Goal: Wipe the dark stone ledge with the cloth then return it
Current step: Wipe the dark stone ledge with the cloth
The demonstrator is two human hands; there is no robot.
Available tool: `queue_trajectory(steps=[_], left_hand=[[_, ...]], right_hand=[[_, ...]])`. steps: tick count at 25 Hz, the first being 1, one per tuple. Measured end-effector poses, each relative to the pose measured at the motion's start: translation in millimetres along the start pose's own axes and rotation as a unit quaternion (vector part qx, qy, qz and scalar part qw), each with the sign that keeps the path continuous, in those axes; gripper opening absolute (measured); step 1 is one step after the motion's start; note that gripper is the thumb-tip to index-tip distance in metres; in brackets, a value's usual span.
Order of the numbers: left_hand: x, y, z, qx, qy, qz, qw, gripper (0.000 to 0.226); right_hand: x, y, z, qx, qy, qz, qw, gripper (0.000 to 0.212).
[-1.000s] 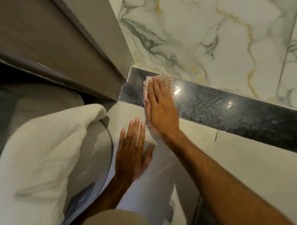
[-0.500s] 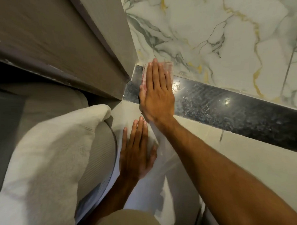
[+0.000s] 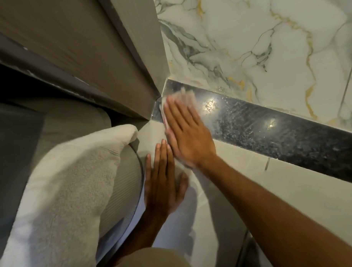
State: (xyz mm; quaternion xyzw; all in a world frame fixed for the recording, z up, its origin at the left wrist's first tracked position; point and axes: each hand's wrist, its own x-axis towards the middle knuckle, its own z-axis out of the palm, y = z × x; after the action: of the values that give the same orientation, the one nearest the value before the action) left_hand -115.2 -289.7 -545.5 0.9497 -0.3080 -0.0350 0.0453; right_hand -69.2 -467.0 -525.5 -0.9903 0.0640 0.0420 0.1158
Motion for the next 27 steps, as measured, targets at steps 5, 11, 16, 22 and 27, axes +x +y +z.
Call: queue_trajectory(steps=[5,11,16,22,27], left_hand=[[-1,1,-2,0.011,-0.023,0.003,1.0,0.087],[-2,-1,2,0.012,-0.018,0.001,1.0,0.086],[-1,1,-1,0.0,-0.024,-0.002,1.0,0.086],[-1,1,-1,-0.006,-0.01,0.0,1.0,0.086],[-1,0,-4,0.0,-0.006,0.007,1.0,0.085]], right_hand=[[-33,53,-9,0.0,0.012,0.057,0.998,0.068],[17,26,-6,0.033,-0.001,0.077,0.996,0.068],[0,35,-11,0.035,0.002,0.115,0.993,0.088],[16,12,-10,0.071,0.004,0.108,0.992,0.07],[-11,15,-10,0.113,0.024,0.125,0.985,0.067]])
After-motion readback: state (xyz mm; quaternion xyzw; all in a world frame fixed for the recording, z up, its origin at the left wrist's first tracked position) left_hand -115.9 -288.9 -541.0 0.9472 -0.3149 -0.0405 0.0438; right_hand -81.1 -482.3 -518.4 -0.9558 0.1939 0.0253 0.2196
